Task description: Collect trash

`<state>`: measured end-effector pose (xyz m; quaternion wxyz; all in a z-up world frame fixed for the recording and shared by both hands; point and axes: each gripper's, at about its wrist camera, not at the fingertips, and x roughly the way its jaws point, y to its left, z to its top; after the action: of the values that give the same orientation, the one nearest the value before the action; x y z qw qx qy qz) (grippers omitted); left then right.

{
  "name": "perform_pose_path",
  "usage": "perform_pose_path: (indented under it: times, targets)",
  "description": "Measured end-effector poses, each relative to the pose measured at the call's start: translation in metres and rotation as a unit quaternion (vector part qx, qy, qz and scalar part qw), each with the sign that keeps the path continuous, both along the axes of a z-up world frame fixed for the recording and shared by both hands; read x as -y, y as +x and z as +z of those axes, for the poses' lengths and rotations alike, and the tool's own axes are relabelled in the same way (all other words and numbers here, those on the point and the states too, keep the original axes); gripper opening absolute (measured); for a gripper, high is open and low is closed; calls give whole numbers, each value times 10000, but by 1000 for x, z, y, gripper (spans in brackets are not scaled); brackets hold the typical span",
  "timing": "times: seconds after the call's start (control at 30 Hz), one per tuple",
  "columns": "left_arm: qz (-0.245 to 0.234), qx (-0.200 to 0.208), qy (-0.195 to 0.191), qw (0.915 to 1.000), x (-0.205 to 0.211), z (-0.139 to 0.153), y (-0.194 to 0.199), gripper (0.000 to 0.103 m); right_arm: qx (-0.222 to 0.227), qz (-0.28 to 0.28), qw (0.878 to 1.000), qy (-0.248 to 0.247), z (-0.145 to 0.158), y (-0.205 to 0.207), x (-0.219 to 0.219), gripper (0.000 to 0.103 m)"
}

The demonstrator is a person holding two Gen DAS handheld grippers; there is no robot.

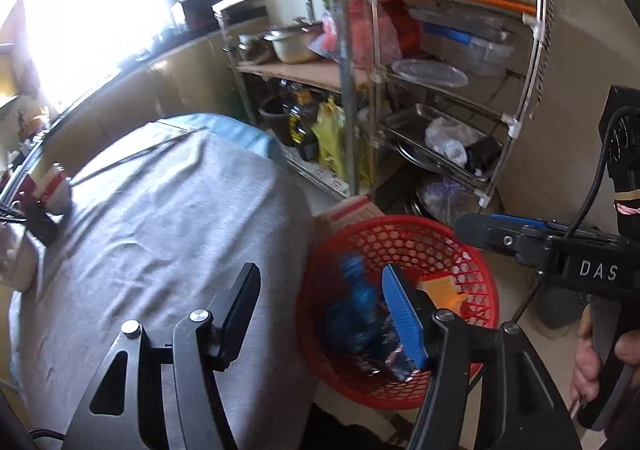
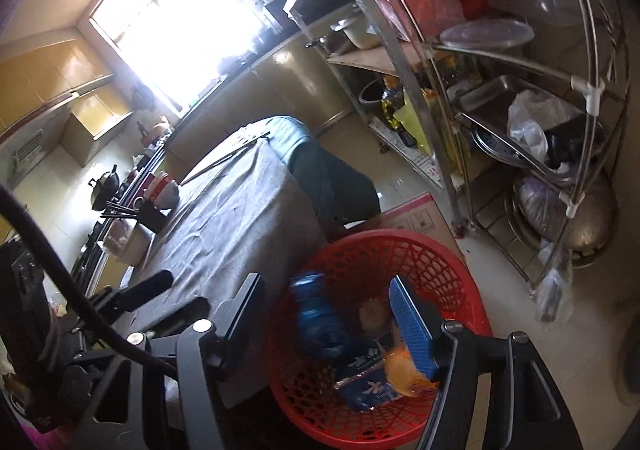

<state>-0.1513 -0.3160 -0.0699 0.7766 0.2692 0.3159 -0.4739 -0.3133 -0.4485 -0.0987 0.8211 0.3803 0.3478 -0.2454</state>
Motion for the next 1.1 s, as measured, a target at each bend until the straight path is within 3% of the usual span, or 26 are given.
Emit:
perform_pose_path:
  times: [0.17,0.33,0.43,0.5,0.63,0.83,1.1]
  targets:
    - [649,175,-155,9976,-49,16,33,74,-78,272,9994,-176,12,24,-21,69]
    - [1706,321,-163,9847,-118,24,80,76,-16,713,9973,-172,23,66,-47,69]
    - [2466,247,-154,9687,-164,28,112,76,71,1165,9926,-324,34,105,-74,69]
    - [3034,285,-158,9523,-198,31,130,76,130,1472,9877,-520,43,130,-96,69]
    - [3636,475,-223,9301,-246,41,146,76,358,1930,9766,-877,60,165,-140,69]
    - [4037,851,-350,9103,-283,62,147,77,502,2416,9611,-1240,81,199,-192,69]
    - [4334,966,-555,8943,-312,81,130,77,523,2848,9445,-1549,95,226,-246,69]
